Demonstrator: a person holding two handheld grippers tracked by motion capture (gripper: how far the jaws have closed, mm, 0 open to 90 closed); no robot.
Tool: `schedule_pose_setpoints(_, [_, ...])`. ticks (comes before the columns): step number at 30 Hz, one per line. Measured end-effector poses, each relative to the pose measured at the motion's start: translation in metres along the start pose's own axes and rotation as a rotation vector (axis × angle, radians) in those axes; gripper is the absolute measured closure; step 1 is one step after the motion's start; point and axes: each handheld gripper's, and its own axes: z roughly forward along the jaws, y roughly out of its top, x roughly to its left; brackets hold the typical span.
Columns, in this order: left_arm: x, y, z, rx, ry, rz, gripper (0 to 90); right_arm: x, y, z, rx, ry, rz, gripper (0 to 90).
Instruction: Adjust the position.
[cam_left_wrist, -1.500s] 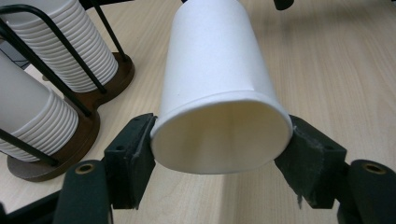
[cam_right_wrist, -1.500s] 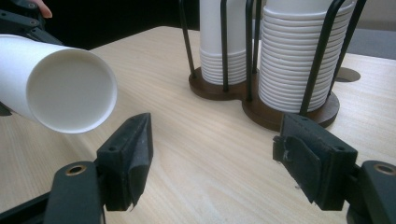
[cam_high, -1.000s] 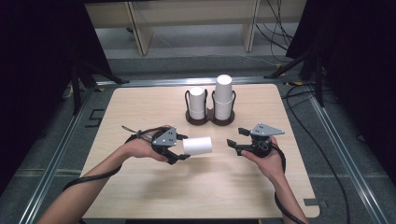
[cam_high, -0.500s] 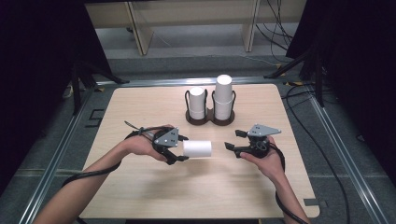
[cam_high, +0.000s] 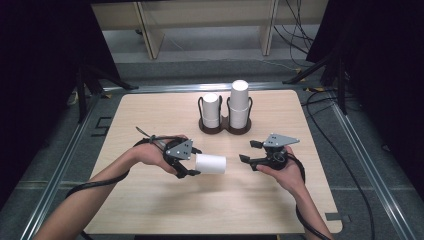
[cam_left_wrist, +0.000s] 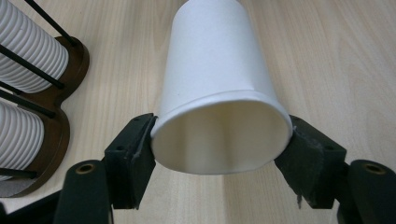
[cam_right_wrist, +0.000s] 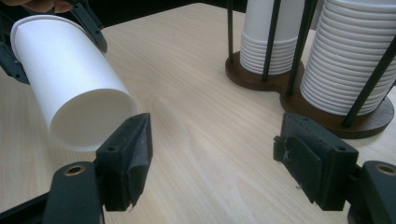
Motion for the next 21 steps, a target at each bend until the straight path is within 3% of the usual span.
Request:
schedule_pose_setpoints(8, [0.001, 0.004, -0.001, 0.049, -0.016, 0.024, 31.2, 0.002, 0.000, 0.001, 0.009, 0.019, -0.013, 27.2])
schedule_pose_setpoints(10, [0.001, 0.005, 0.000, 0.048, -0.022, 0.013, 31.2, 0.004, -0.001, 0.000, 0.023, 0.019, 0.007, 27.2])
schedule_pose_setpoints(11, [0.003, 0.006, -0.002, 0.068, -0.027, 0.030, 31.2, 0.004, -0.002, 0.001, 0.010, 0.022, 0.011, 27.1])
schedule_pose_setpoints(14, [0.004, 0.007, -0.001, 0.087, -0.046, 0.022, 31.0, 0.002, -0.002, 0.000, 0.024, 0.015, -0.013, 27.2])
schedule_pose_setpoints(17, [0.005, 0.008, -0.002, 0.108, -0.039, 0.020, 30.9, 0.004, -0.002, 0.001, 0.032, 0.034, 0.000, 27.2])
schedule_pose_setpoints(21, [0.007, 0.011, -0.004, 0.137, -0.039, 0.033, 30.9, 0.005, -0.001, 0.001, 0.041, 0.023, -0.001, 27.2])
